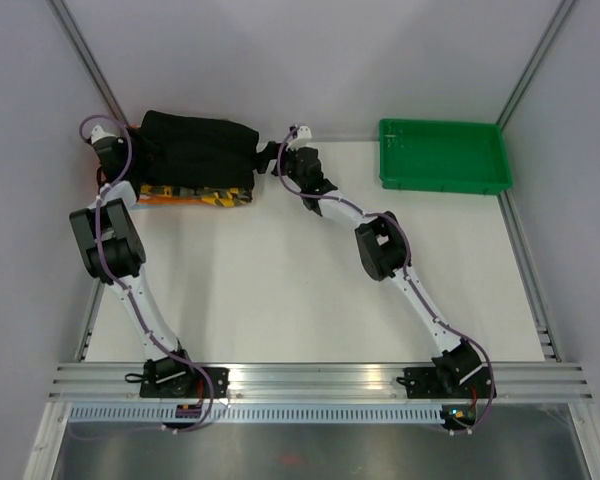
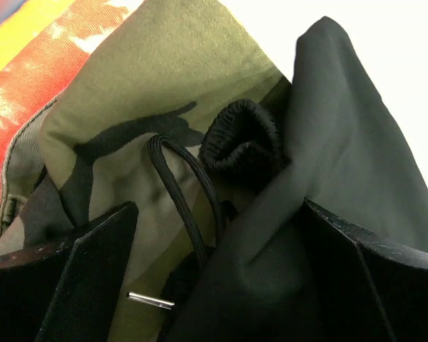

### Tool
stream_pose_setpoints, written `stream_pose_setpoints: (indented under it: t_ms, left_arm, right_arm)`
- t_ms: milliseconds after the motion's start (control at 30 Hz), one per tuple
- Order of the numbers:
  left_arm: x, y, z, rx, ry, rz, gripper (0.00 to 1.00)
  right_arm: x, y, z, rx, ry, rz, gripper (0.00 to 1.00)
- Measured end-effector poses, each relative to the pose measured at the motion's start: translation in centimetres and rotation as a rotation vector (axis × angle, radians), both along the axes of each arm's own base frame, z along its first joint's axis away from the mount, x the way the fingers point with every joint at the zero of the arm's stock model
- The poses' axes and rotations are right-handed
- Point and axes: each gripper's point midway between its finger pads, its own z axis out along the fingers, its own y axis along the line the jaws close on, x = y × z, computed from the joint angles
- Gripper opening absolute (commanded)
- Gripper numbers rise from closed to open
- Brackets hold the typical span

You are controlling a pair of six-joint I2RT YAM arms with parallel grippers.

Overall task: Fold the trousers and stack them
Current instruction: Neatly place the folded trousers to the corner

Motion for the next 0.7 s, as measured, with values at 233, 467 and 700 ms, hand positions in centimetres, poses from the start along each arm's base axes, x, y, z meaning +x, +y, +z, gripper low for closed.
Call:
stream_pose_setpoints:
  t_ms: [233,467,700]
  left_arm:
    - [-0.9,-1.3,0.1,0.039,-0.105,0.009,1.00]
    - [-0.8,-2.3,1.6,0.080,-0.129,0.025,1.00]
    - [-3.3,-2.4,9.0,0.127,-0.172,0.083,1.00]
  right_arm:
    - [-0.6,-3.0,0.5,-0.107,-0.005,-0.055,0.98]
    - [0.5,-5.9,10.8,-0.067,-0.145,-0.077,0.98]
    - [-1.6,-10.9,18.4,-0.013,-0.176,-0.065,0.98]
